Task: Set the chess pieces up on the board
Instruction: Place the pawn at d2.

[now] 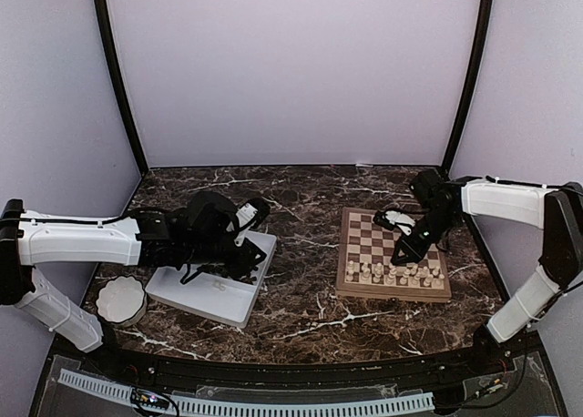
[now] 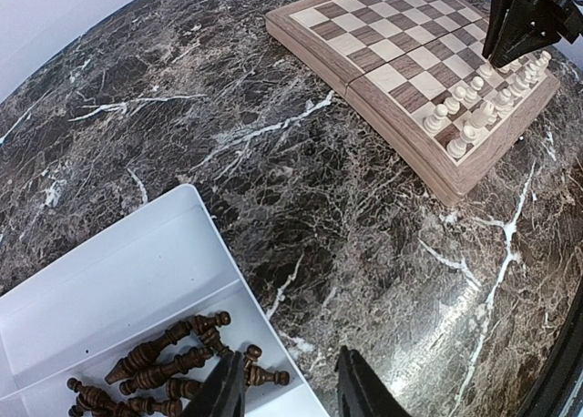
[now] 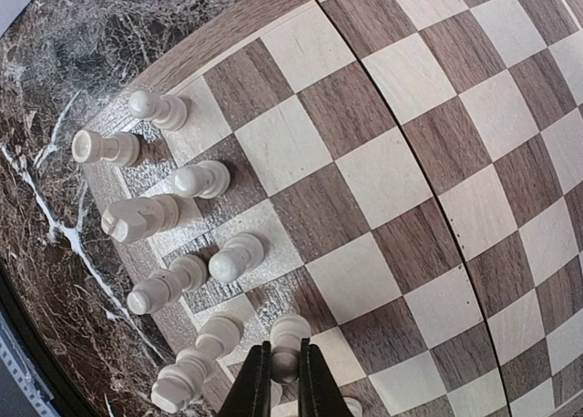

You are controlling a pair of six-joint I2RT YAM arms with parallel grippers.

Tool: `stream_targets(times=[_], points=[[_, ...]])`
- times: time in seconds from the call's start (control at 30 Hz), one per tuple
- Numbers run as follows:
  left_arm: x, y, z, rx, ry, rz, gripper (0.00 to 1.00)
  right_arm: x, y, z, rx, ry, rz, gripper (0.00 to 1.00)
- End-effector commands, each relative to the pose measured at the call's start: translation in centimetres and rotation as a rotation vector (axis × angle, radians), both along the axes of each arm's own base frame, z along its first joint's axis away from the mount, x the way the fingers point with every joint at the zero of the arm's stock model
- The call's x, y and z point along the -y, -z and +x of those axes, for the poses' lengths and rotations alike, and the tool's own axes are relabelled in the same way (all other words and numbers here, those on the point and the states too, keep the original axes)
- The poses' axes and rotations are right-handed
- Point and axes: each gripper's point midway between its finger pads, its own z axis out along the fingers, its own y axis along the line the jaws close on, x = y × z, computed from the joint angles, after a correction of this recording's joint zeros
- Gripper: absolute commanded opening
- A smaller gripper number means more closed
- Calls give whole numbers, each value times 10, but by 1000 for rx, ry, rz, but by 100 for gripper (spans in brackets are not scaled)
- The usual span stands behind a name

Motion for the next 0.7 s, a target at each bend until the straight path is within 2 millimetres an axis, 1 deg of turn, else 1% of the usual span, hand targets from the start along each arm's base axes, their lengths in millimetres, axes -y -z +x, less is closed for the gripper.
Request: stream_targets(times=[0.0, 0.5, 0.67], points=[[-6, -2, 0, -4, -19, -4, 37, -8, 2, 4, 6, -7, 23, 10], [-6, 4, -1, -19, -21, 4, 37, -13, 10, 5, -10, -23, 16, 13], [-7, 5, -1, -22, -22, 9, 37, -13, 9, 5, -5, -20, 14, 22]])
